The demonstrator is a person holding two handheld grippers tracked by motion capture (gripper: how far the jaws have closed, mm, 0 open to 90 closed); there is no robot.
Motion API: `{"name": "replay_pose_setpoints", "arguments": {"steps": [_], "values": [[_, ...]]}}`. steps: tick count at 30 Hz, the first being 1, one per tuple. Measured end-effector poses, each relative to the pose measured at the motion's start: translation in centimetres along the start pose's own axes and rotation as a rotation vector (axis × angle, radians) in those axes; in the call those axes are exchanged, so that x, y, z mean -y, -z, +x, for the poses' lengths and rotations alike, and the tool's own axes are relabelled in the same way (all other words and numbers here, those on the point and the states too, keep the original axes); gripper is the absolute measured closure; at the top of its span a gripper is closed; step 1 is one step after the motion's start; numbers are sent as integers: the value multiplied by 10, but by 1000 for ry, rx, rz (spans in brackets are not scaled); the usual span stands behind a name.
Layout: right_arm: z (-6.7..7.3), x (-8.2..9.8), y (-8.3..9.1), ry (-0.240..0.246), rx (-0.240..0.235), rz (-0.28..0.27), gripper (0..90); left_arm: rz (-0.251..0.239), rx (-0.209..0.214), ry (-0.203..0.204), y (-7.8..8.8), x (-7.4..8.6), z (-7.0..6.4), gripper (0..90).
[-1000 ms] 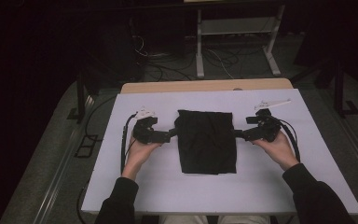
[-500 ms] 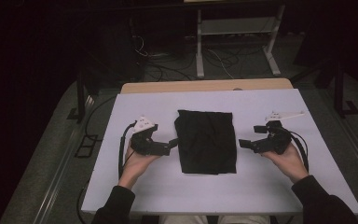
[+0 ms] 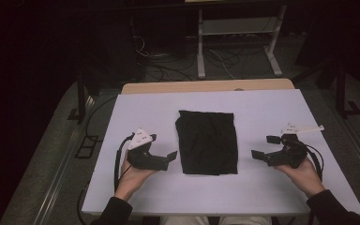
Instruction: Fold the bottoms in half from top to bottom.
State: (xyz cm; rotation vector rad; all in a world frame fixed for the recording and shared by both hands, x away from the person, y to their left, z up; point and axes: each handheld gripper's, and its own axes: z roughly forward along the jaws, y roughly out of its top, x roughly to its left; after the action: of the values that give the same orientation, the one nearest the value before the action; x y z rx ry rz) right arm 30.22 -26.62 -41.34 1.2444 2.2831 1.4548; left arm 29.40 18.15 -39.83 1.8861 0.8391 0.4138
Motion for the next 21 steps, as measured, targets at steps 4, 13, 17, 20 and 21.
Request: {"name": "replay_pose_setpoints", "arguments": {"steps": [4, 13, 17, 20, 21], "values": [[2, 9, 6, 8, 1, -4, 0, 8, 9, 2, 4, 9, -4, 0], [4, 31, 15, 3, 16, 1, 0, 3, 19, 5, 13, 25, -11, 0], [4, 40, 15, 4, 21, 7, 0, -6, 20, 3, 17, 30, -13, 0], [5, 46, 14, 11, 22, 22, 0, -4, 25, 4, 18, 35, -12, 0], [5, 47, 14, 15, 21, 25, 0, -3, 23, 5, 18, 36, -12, 0]]}}
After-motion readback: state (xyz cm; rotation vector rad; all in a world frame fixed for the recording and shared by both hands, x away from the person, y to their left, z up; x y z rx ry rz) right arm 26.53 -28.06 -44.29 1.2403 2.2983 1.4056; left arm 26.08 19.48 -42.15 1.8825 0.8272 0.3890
